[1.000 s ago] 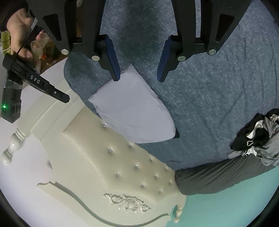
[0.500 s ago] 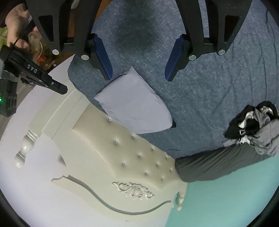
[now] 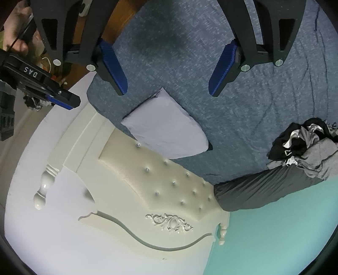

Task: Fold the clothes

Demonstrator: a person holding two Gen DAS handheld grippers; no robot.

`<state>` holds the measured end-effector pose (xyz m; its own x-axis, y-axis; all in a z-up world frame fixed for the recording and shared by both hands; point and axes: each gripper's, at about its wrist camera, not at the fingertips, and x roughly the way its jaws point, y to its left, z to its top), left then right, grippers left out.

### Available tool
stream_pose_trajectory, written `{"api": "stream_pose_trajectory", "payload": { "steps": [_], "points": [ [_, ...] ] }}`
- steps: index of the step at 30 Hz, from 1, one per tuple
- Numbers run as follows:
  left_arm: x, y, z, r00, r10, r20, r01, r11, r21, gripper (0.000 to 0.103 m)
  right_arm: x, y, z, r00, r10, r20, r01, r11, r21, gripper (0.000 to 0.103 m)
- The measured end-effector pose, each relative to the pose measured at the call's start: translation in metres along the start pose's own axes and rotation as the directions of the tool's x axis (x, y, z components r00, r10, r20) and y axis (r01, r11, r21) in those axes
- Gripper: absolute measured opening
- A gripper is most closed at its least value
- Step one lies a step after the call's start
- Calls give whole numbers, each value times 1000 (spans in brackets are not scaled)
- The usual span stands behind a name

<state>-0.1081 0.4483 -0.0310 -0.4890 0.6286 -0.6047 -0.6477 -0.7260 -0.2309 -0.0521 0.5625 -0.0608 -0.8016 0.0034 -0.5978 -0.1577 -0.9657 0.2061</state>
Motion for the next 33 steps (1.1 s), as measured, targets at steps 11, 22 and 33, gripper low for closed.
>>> {"api": "stream_pose_trajectory", "payload": {
  "steps": [11, 22, 33],
  "points": [
    [-34, -4, -17, 999, -16, 30, 15, 1000, 25, 91, -33, 20, -18, 998, -37, 50, 36, 999, 7, 75],
    [-66, -3, -25, 998, 2, 66, -5, 999, 44, 103, -50, 39, -31, 996, -53, 72, 54, 999, -2, 86],
    [-82, -2, -34, 997, 29, 76, -33, 998, 57, 103, -64, 51, -39, 993, -65, 99, 66, 998, -6, 100]
  ]
}}
